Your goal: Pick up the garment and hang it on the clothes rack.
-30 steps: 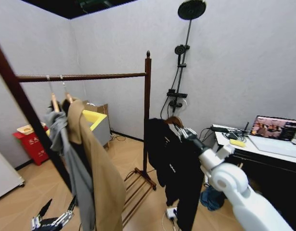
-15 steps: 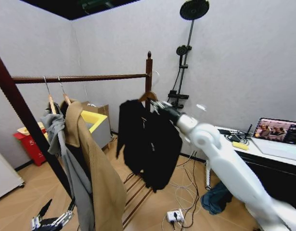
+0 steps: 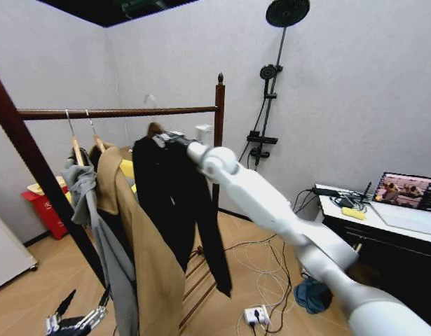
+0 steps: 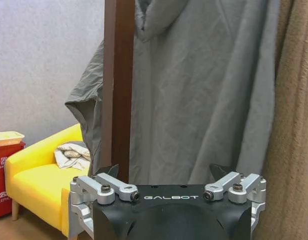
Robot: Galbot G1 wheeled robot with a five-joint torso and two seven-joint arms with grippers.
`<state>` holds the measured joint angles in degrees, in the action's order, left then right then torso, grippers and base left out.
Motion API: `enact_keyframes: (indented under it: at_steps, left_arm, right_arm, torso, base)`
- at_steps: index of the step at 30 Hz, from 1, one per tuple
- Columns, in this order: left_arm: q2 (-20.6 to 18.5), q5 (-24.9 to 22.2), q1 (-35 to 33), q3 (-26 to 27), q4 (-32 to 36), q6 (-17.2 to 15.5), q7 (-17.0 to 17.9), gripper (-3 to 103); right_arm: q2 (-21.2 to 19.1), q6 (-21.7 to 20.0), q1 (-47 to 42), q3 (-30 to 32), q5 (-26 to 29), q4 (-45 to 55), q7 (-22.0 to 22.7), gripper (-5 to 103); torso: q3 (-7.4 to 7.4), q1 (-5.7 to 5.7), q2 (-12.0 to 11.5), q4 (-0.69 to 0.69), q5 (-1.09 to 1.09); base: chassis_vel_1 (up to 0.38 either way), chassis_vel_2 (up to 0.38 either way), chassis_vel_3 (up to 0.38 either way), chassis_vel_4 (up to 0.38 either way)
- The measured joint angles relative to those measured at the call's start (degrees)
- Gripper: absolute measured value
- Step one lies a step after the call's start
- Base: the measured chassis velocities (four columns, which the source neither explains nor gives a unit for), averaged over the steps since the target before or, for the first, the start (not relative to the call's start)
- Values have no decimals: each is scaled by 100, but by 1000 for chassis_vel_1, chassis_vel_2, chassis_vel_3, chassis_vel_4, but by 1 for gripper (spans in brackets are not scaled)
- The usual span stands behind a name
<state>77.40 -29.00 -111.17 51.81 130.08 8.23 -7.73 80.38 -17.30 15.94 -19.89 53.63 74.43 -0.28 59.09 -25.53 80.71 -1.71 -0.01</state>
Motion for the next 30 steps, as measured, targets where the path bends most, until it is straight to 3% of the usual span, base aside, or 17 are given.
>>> enact_keyframes:
  at_steps: [5, 10, 11, 13, 14, 16, 17, 19, 20, 22, 23, 24, 25, 27, 28, 29, 30]
  left_arm:
    - [0, 0, 0, 0, 0, 0, 0, 100]
    - [0, 0, 0, 0, 0, 0, 0, 100]
    - [0, 0, 0, 0, 0, 0, 0, 100]
    - [0, 0, 0, 0, 0, 0, 0, 100]
    - [0, 0, 0, 0, 0, 0, -1, 100]
    - [0, 0, 0, 0, 0, 0, 0, 100]
    - [0, 0, 0, 0, 0, 0, -1, 100]
    - [0, 0, 0, 0, 0, 0, -1, 100]
    - [0, 0, 0, 0, -1, 0, 2, 100]
    - [0, 0, 0, 0, 0, 0, 1, 100]
    - [0, 0, 0, 0, 0, 0, 1, 100]
    - [0, 0, 0, 0, -1, 0, 1, 100]
    - [0, 0, 0, 0, 0, 0, 2, 100]
    - [0, 0, 0, -1, 0, 0, -4, 100]
    - [0, 0, 0, -1, 0, 0, -4, 100]
    - [0, 0, 0, -1, 0, 0, -2, 100]
    - [0, 0, 0, -1, 0, 0, -2, 100]
  right_arm:
    - [149, -36, -51, -34, -114, -206, 68, 10]
    - [2, -136, -280, -30, -60, 111, 171, 8]
    - [-101, -148, -380, 2, -39, 307, 201, 18]
    - [-184, -155, -462, 31, -28, 441, 233, 18]
    - [-375, -164, -664, 114, -29, 752, 358, 28]
    - [-501, -150, -807, 187, -54, 952, 445, 28]
    - [-780, -101, -1106, 361, -145, 1333, 538, 40]
    - [-959, -84, -1299, 488, -193, 1556, 562, 40]
    - [-1289, -63, -1623, 697, -247, 1908, 583, 45]
    - [-2368, 8, -2718, 1540, -507, 2958, 663, 61]
    - [-2368, 8, -2718, 1540, -507, 2958, 663, 61]
    - [-2644, 49, -3179, 1853, -665, 3266, 686, 61]
    - [-3050, 130, -4153, 2481, -950, 3790, 824, 72]
    - [-3268, 180, -5205, 3357, -1155, 4376, 1050, 78]
    - [-3268, 180, -5205, 3357, -1155, 4376, 1050, 78]
    - [-3305, 222, -6252, 4215, -1334, 4808, 1169, 83]
    - [-3305, 222, -6252, 4215, -1334, 4808, 1169, 83]
  torso:
    - [1, -1, 0, 3, 0]
    - [1, -1, 0, 3, 1]
    - [0, 0, 0, 4, 1]
    - [0, 0, 1, 4, 1]
    - [0, 0, 0, 4, 1]
    - [0, 0, 0, 4, 2]
    - [0, 0, 1, 7, 1]
    - [0, 0, 0, 7, 2]
    - [0, 0, 0, 9, 2]
    - [0, -1, 0, -3, 4]
    - [0, -1, 0, -3, 4]
    - [-1, 0, 1, -4, 5]
    - [0, 0, 0, -5, 9]
    - [0, 0, 0, 1, 7]
    - [0, 0, 0, 1, 7]
    - [-2, 2, 2, 2, 1]
    - [-2, 2, 2, 2, 1]
  base:
    - [0, 0, 0, 0]
    - [0, 0, 0, 0]
    - [0, 0, 0, 0]
    - [0, 0, 0, 0]
    - [0, 0, 0, 0]
    - [0, 0, 0, 0]
    - [0, 0, 0, 0]
    - [0, 0, 0, 0]
    - [0, 0, 0, 0]
    - [0, 0, 0, 0]
    - [0, 0, 0, 0]
    - [0, 0, 0, 0]
    - [0, 0, 0, 0]
    - [0, 0, 0, 0]
    - [0, 0, 0, 0]
    - [0, 0, 0, 0]
    - [0, 0, 0, 0]
